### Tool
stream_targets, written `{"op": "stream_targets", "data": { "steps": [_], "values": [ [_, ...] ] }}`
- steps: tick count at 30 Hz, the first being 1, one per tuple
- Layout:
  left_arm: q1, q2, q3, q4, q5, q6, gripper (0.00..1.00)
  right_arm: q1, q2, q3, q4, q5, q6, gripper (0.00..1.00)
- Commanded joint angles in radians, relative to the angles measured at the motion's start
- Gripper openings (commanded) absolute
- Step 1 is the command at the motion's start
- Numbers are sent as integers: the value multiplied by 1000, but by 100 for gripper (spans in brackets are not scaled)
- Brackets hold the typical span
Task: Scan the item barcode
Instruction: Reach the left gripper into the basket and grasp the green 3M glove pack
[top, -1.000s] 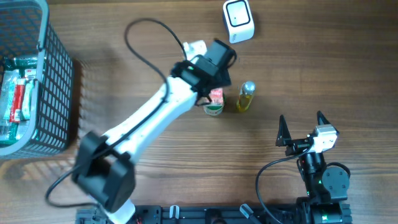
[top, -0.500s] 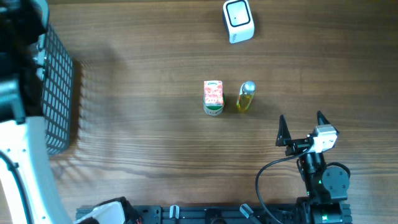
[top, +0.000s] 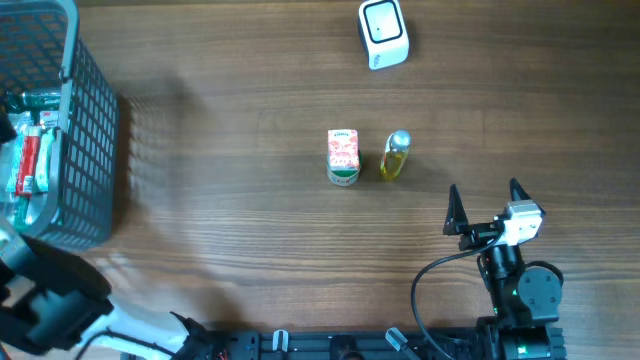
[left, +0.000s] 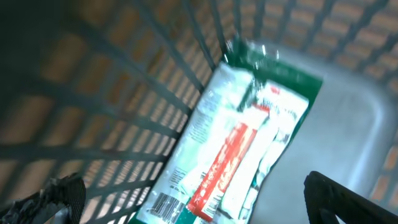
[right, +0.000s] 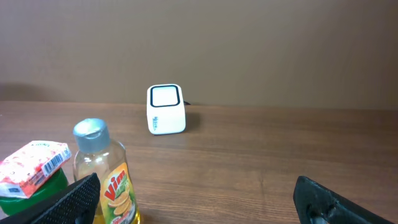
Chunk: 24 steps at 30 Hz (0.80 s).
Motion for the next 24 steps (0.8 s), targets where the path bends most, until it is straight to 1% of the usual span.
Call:
{"op": "stream_targets", "data": {
  "steps": [1, 3, 7, 11, 16, 19, 20, 22, 23, 24],
  "values": [
    [3, 105, 3, -25, 64, 178, 100, -4, -2, -1, 2, -5, -12, 100],
    [3, 156, 3, -50, 96, 259, 100, -4, -2, -1, 2, -5, -12, 100],
    [3, 244, 3, -81, 100, 382, 100, -4, -2, -1, 2, -5, -11, 100],
    [3, 304, 3, -74, 97, 410, 100, -4, -2, -1, 2, -5, -12, 100],
    [3, 353, 3, -47, 95, 410, 100, -4, -2, -1, 2, -5, -12, 100],
    [3, 382, 3, -45, 61, 410, 100, -4, -2, -1, 2, -5, -12, 100],
    [3, 387, 3, -40, 40, 410, 97, -4, -2, -1, 2, -5, -12, 100],
    [3, 392, 3, -31, 21, 410, 86, -4, -2, -1, 2, -5, -11, 100],
    [3, 393, 3, -27, 18, 410, 75, -4, -2, -1, 2, -5, -11, 100],
    [3, 393, 3, -27, 18, 410, 71, -4, -2, -1, 2, -5, -11, 100]
  ]
}}
